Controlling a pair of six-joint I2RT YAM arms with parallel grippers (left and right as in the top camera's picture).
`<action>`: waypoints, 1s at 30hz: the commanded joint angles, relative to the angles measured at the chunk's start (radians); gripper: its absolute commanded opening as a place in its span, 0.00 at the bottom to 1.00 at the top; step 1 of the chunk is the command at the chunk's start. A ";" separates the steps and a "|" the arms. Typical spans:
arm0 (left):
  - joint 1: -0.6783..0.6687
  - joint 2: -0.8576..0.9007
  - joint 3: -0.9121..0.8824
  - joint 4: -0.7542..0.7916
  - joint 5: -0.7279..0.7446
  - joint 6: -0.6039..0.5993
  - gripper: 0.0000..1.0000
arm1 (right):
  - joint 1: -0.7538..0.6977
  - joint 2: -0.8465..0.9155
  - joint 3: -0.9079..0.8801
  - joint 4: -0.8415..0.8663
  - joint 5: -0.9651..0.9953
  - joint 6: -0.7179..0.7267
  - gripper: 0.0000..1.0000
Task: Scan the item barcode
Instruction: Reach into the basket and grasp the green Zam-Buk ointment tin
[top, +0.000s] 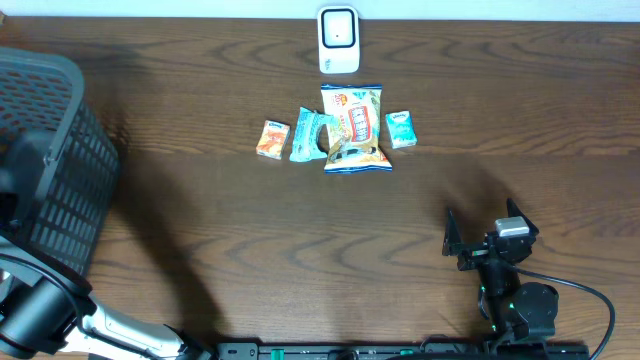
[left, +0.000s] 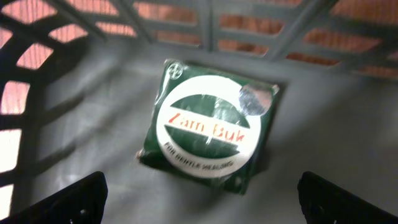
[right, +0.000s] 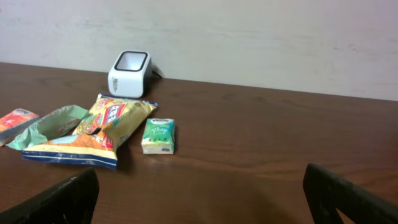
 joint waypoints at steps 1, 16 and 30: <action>0.012 0.010 0.001 0.012 -0.002 -0.016 0.97 | -0.005 -0.005 -0.002 -0.004 -0.002 -0.008 0.99; 0.089 0.010 -0.055 0.150 0.158 0.142 0.96 | -0.005 -0.005 -0.002 -0.004 -0.002 -0.008 0.99; 0.089 0.100 -0.066 0.194 0.159 0.177 0.90 | -0.005 -0.005 -0.002 -0.005 -0.002 -0.008 0.99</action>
